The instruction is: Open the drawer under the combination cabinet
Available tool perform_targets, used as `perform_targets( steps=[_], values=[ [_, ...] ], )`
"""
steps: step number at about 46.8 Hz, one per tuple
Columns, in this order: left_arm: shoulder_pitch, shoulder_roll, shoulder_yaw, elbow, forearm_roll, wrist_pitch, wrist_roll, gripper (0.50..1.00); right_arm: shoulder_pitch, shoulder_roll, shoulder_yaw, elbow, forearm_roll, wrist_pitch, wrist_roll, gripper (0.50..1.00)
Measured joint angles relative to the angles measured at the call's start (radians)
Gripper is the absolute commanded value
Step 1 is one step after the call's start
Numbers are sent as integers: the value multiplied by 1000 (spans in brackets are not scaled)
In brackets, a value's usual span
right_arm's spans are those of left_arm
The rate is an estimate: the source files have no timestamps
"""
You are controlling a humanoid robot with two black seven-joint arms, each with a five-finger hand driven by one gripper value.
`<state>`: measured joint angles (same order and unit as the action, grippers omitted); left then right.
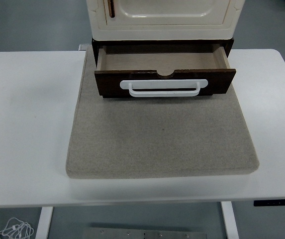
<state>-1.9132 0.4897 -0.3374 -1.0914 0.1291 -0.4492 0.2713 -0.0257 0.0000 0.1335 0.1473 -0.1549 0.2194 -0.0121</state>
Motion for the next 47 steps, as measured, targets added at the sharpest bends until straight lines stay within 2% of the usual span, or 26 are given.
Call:
perform_targets(
  steps=[9,15,23,27,32,42,47],
  values=[
    [138,60,-236,70,2,4,-9,1000,0,0,0,0,0,0,0,928],
    [191,65,-315,163,2,24,-78,1000,0,0,0,0,0,0,0,926],
    [211,72,-344,291,-11,59,-158,1000,-1,0,0,0,0,0,0,926],
    [224,72,-344,335,-12,116,-204,1000,0,0,0,0,0,0,0,926],
    [247,66,-340,370,-11,226,-249,1000,0,0,0,0,0,0,0,926],
    [322,57,-344,410,-19,372,-274,1000,0,0,0,0,0,0,0,926],
    [367,40,-344,438,-45,422,-273,1000,0,0,0,0,0,0,0,926]
  ],
)
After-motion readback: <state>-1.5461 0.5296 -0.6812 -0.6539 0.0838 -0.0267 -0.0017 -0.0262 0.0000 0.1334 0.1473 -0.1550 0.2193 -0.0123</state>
